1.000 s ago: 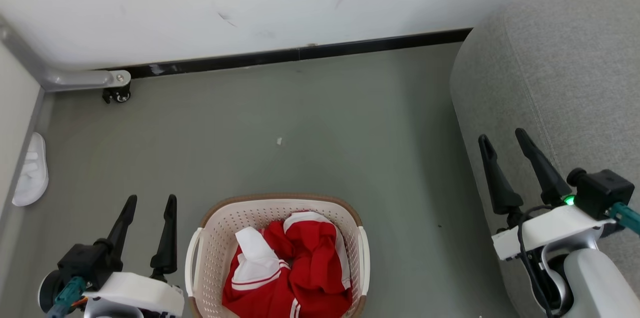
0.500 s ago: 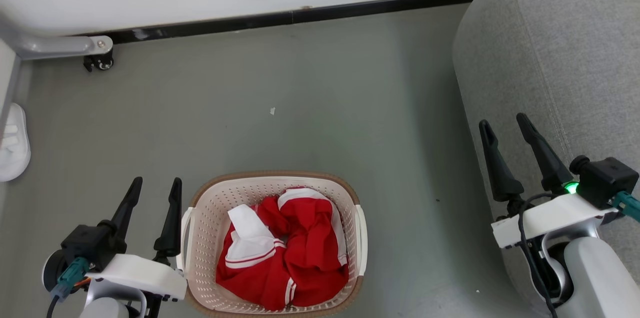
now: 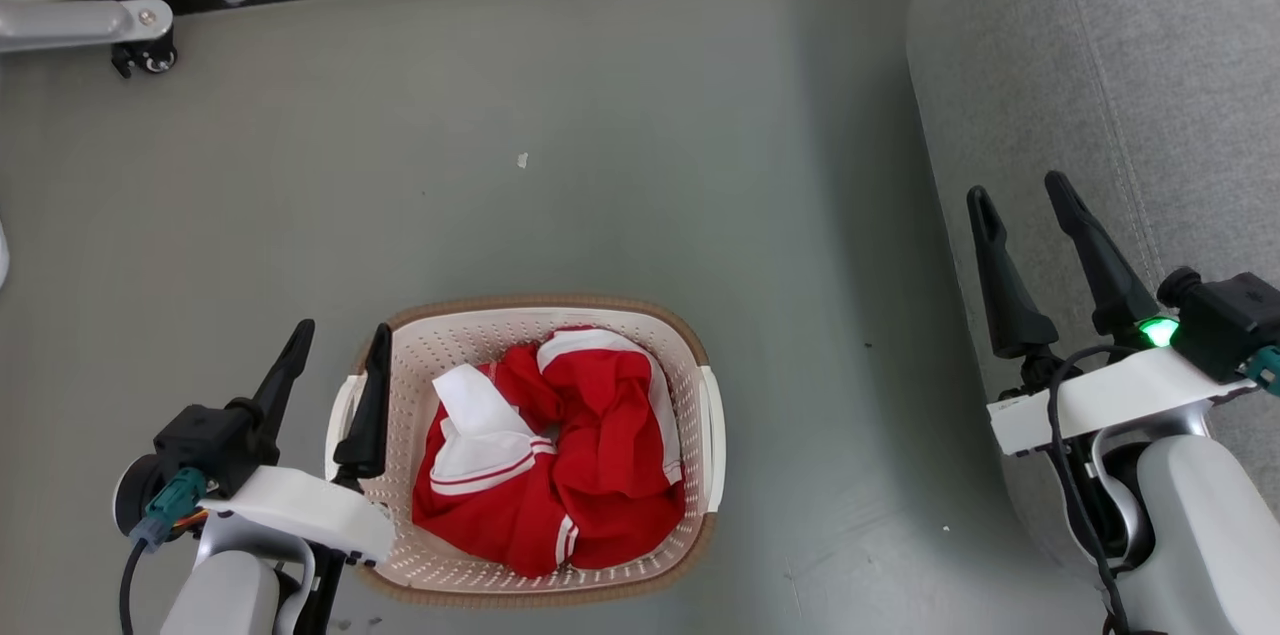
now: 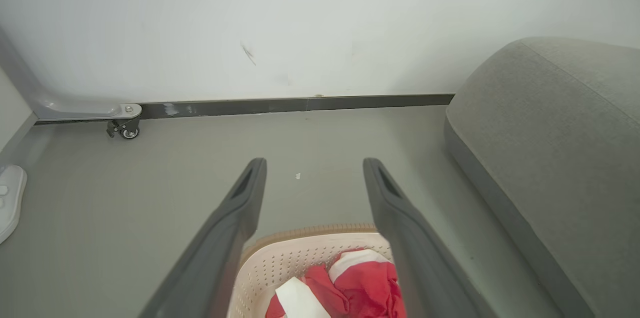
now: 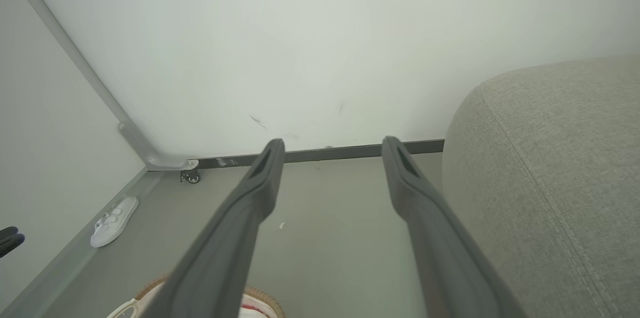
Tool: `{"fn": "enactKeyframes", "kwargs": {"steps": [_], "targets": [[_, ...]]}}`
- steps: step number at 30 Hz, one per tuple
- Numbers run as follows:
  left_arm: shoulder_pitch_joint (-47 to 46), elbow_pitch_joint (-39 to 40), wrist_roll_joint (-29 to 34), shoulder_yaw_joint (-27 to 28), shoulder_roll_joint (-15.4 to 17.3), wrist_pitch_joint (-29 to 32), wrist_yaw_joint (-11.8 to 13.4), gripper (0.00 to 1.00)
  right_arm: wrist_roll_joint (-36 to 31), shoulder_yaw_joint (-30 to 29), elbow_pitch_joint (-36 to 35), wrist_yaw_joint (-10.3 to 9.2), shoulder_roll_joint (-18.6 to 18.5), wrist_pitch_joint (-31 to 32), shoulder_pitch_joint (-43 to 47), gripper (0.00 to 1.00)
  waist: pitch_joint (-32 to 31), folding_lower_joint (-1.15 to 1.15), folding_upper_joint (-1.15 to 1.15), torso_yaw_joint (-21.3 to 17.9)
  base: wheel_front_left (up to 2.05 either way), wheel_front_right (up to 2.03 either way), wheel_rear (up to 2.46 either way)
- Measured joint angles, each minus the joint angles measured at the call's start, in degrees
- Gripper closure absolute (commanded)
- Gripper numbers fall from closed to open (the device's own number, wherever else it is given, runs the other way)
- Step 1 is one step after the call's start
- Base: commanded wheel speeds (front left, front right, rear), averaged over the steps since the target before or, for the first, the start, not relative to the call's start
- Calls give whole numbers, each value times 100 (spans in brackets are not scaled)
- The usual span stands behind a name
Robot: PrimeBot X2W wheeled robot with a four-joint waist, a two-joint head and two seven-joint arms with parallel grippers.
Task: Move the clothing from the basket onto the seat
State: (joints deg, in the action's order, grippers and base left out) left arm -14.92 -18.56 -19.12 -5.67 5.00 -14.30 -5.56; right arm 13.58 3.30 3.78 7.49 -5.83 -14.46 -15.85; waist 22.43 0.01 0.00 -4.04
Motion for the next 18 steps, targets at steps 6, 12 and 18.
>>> {"fn": "enactKeyframes", "kwargs": {"steps": [6, 12, 18], "targets": [[-202, -287, 1, -145, -22, 26, -38, 0, 0, -32, -57, 0, 8, 0, -6, 0, 239, 0, 0, -65, 0, 0, 0], [-488, -563, 78, -387, -76, 153, -64, 0, 0, -30, -137, 0, 35, 0, -238, 0, 476, 0, 0, -133, 0, 0, 0], [-709, -953, 96, -552, -111, 325, -71, 0, 0, -24, -145, 0, 65, 0, -288, 0, 709, 0, 0, -208, 0, 0, 0]]}}
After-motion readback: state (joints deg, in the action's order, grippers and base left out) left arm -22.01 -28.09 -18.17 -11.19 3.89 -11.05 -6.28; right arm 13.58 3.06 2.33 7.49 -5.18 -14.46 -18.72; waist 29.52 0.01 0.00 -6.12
